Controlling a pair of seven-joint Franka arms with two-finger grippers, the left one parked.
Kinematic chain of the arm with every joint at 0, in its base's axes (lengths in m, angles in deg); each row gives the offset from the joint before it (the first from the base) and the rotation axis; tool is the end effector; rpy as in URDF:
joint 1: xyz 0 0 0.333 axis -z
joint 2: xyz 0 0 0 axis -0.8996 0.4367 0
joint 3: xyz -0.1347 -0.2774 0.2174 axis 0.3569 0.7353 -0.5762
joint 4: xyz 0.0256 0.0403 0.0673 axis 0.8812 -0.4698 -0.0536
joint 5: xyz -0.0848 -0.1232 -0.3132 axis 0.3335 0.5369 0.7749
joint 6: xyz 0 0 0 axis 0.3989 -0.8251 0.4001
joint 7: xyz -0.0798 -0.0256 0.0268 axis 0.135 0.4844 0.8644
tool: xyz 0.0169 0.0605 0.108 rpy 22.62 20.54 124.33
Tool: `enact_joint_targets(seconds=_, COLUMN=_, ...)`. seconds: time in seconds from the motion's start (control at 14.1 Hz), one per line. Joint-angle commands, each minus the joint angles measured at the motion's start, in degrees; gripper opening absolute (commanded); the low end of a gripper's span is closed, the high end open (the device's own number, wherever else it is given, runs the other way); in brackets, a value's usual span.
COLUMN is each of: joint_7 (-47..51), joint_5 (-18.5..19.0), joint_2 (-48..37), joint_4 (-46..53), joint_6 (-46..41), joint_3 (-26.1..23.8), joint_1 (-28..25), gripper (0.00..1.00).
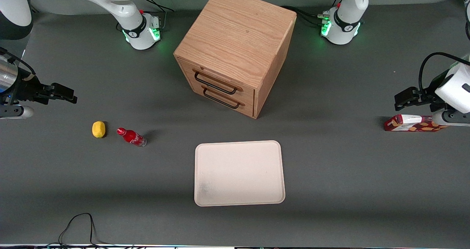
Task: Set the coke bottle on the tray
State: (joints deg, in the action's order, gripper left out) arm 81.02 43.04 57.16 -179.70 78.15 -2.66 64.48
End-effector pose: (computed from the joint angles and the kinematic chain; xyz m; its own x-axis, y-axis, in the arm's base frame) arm 0.5186 -0.0107 0.6221 0.9962 -0.0171 -0.0851 -0.0187 -0.9996 -0.0190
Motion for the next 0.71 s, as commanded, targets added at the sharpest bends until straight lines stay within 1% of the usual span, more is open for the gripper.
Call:
enact_joint_targets(seconds=0.0, joint_7=1.7, joint_5=0.4, joint_2=0.6, joint_4=1.6, joint_6=-1.3, joint_3=0.0, joint_1=-0.1, gripper=1.00)
enact_joint_targets(seconds=0.64, joint_7=1.0, joint_5=0.3, joint_2=0.6, joint_4=2.9, joint_6=-1.4, joint_3=-0.4, joint_1=-0.3, gripper=1.00)
